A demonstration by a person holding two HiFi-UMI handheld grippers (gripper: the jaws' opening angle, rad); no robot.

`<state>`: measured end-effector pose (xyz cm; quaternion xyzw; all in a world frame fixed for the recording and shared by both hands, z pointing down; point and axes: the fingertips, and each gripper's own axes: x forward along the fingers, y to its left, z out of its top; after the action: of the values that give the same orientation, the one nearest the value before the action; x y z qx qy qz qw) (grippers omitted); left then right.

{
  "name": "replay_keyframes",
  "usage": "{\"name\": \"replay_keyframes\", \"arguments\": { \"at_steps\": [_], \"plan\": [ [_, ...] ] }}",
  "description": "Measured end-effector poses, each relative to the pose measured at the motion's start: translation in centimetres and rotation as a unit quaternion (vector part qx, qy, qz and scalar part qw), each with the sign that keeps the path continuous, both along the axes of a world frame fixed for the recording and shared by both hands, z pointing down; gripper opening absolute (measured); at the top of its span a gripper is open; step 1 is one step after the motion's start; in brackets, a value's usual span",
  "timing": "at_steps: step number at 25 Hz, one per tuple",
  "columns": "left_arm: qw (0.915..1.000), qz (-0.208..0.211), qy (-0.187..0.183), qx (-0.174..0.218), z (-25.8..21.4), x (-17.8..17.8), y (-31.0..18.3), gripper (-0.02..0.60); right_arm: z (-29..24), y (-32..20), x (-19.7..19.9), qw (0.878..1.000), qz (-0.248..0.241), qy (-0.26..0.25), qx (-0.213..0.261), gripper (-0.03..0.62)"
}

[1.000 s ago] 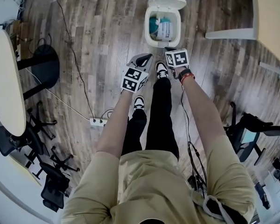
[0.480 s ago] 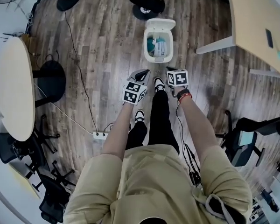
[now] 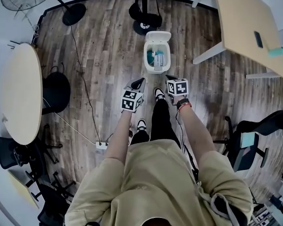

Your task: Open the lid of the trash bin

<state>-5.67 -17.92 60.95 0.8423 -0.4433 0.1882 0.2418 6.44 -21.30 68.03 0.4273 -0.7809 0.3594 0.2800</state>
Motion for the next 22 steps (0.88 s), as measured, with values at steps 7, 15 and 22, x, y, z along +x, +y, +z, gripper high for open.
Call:
{"name": "replay_keyframes", "arguments": {
  "at_steps": [7,15,22],
  "plan": [
    [0.9992,-0.026,-0.023,0.021,-4.7,-0.8,2.7,0.023,-6.6,2.8,-0.1,0.999,-0.008,-0.007,0.053,0.012],
    [0.9978,-0.043,-0.013,0.049,-11.5,-1.2,5.0,0.023,-14.6,5.6,0.1,0.989,-0.009,0.025,0.147,0.014],
    [0.9948,-0.02,-0.003,0.1,-17.3,-1.1,6.9,0.023,-20.8,7.8,0.6,0.979,0.029,0.011,0.2,0.014]
  ]
}}
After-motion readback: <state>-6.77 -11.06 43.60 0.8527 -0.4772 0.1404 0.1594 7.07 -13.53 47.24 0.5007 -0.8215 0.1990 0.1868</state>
